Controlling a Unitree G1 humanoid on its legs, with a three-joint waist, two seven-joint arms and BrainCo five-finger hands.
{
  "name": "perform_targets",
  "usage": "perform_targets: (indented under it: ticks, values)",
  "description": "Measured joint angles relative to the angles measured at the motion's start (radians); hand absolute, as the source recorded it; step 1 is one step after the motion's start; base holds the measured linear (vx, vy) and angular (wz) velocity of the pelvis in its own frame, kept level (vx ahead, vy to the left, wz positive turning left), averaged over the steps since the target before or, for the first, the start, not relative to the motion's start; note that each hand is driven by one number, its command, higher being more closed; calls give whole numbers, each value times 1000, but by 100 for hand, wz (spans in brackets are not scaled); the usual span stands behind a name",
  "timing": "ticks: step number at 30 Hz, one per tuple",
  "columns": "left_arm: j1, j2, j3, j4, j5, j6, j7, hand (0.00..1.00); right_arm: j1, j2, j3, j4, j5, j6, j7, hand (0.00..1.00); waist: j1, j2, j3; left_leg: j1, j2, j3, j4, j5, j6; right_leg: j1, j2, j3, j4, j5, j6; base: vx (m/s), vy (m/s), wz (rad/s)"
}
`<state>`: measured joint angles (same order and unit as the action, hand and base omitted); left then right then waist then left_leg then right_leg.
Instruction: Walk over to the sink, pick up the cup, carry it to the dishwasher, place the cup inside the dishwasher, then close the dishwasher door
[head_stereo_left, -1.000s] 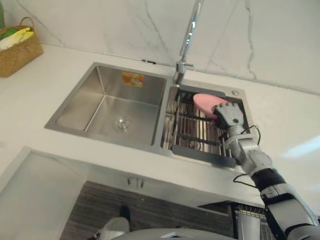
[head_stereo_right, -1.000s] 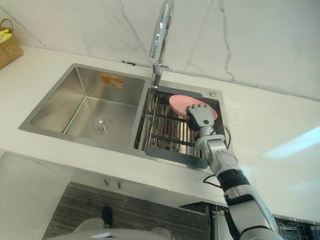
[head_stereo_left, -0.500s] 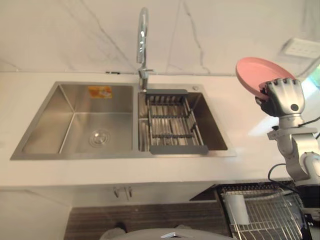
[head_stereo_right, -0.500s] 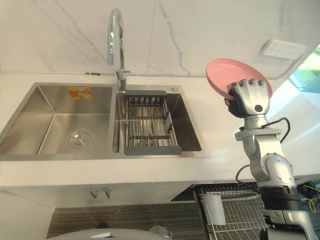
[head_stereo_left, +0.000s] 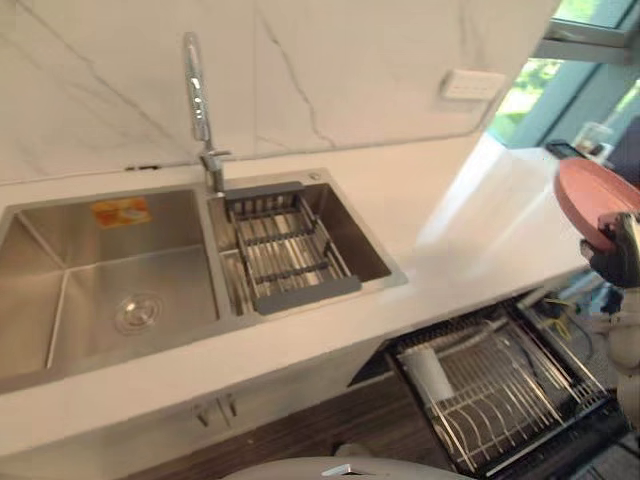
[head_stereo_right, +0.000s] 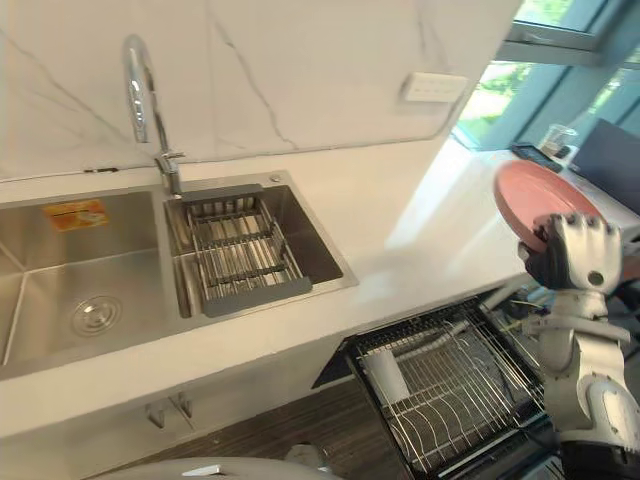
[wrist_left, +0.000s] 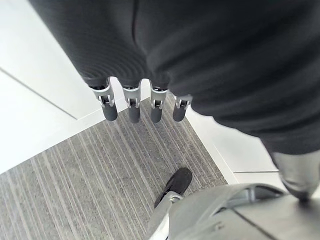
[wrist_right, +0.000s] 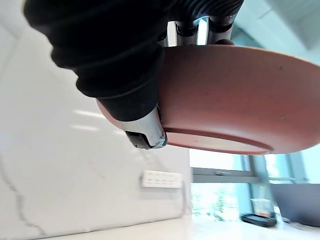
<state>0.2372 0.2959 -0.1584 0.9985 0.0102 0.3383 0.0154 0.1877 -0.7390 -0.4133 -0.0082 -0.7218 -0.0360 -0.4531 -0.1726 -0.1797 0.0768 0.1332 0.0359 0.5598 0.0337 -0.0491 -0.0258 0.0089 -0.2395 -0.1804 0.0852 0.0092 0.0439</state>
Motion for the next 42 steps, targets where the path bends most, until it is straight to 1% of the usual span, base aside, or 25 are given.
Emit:
perform_targets:
  ticks: [1,2,3,5,6,7,8,10,11,12,13,14,15,17,19,21,23,26,29,32,33,36,38,40,42]
  values:
    - [-15,7,0,0,-9,5,-1,0,14,14,-5,15,15,1,-16,100,-5,-1,2,-45,35,9,107,-55,-3,-15,4,3,14,-4,-20,-14,-32,-34]
    - [-37,11,1,-6,-19,5,0,0,16,28,-20,45,29,0,-35,100,-11,19,13,-120,109,12,292,-150,-9,-36,27,2,33,-5,-30,-78,-17,-50]
    - [-64,9,0,-10,-33,5,-1,0,12,34,-35,83,45,1,-74,100,-9,57,39,-180,200,11,459,-230,-2,-52,68,-4,54,0,-36,-99,11,-50]
    - [-94,5,0,-27,-59,6,5,0,-4,61,-36,139,57,0,-129,100,4,84,74,-217,280,22,569,-293,1,-70,97,-30,66,7,-48,-120,142,-72]
    - [-123,1,2,-49,-88,20,39,0,-19,110,-23,182,66,-6,-176,100,21,94,107,-220,303,71,571,-302,4,-80,74,-118,58,-7,-88,-108,195,-91]
    - [-136,-3,9,-50,-90,28,51,0,-25,122,-10,198,67,-6,-190,100,27,95,116,-221,311,89,559,-301,2,-84,68,-145,67,-10,-89,-74,146,-102]
    - [-151,2,28,-49,-98,44,79,0,-41,146,22,231,67,-8,-215,100,34,77,131,-230,317,117,537,-300,1,-115,64,-166,111,-2,-56,-45,64,-75]
    - [-169,8,50,-44,-111,73,129,0,-45,178,37,265,69,-3,-264,100,48,57,152,-259,306,105,537,-294,-8,-112,78,-199,103,13,-40,41,37,-59]
    - [-180,7,68,-44,-128,83,148,0,-52,190,38,286,80,1,-296,100,66,59,162,-282,301,102,542,-291,0,-102,83,-217,41,33,8,89,-8,-31]
    - [-187,4,72,-42,-128,88,160,0,-63,192,40,301,89,1,-308,100,65,62,172,-292,299,97,542,-282,13,-98,88,-219,21,48,10,71,-18,-6]
    - [-207,-7,79,-44,-134,91,184,0,-83,190,37,312,99,11,-326,100,59,66,204,-290,286,84,537,-268,26,-80,87,-232,4,66,34,43,-11,19]
    - [-215,-20,86,-45,-140,91,201,0,-104,190,37,312,105,18,-335,100,59,91,226,-289,284,68,538,-266,29,-76,88,-238,3,71,42,36,-7,17]
    - [-216,-29,91,-47,-147,92,205,0,-106,190,37,313,108,20,-335,100,59,101,232,-288,283,64,536,-264,31,-74,89,-238,3,71,42,29,-9,5]
    - [-214,-47,101,-47,-168,93,215,0,-132,190,37,318,109,22,-327,100,61,132,242,-284,268,40,509,-247,25,-69,87,-244,2,71,42,51,-26,13]
    - [-210,-50,103,-47,-173,93,217,0,-134,190,37,335,111,21,-318,100,67,133,242,-268,262,39,488,-231,17,-57,87,-247,-3,71,42,40,-46,10]
    - [-207,-68,118,-47,-181,91,220,0,-133,189,36,338,128,23,-315,100,65,133,242,-253,253,32,454,-214,5,-45,88,-251,-17,71,42,0,-51,3]
    - [-207,-71,119,-48,-183,90,220,0,-131,189,36,338,129,26,-308,100,62,134,246,-257,241,32,436,-201,6,-48,87,-251,-35,70,43,-43,-36,-2]
    - [-207,-80,120,-53,-184,87,221,0,-130,190,35,337,138,45,-287,100,59,149,265,-263,227,30,419,-188,8,-61,78,-254,-38,68,47,-90,14,2]
    - [-209,-85,120,-66,-183,87,220,0,-126,191,36,338,155,67,-286,100,57,164,279,-299,199,33,385,-161,21,-103,62,-256,-56,82,44,-91,52,1]
    - [-219,-92,120,-68,-183,94,232,0,-157,192,36,340,188,82,-286,100,57,179,315,-311,178,41,365,-147,33,-119,50,-253,-70,113,38,-51,68,-2]
    - [-225,-92,120,-70,-183,109,247,0,-177,192,39,343,201,83,-286,100,57,185,333,-311,173,42,365,-146,35,-122,47,-248,-71,118,38,-48,74,-4]
    - [-227,-92,120,-75,-180,145,262,0,-234,188,44,369,217,85,-286,100,58,199,350,-329,157,43,358,-141,44,-152,35,-239,-66,128,42,-36,74,-7]
    - [-227,-94,122,-73,-161,168,260,0,-311,170,62,435,228,85,-281,100,62,216,370,-329,134,46,345,-132,56,-168,24,-228,-63,145,54,-14,79,-7]
    - [-225,-95,122,-67,-161,168,260,0,-370,132,99,484,245,84,-267,100,75,231,378,-330,114,45,333,-130,60,-187,11,-210,-59,146,57,-28,102,-16]
    - [-228,-98,122,-65,-161,164,257,0,-422,93,126,509,246,83,-246,100,75,251,388,-342,96,34,326,-127,66,-202,-3,-205,-58,155,67,-18,100,-8]
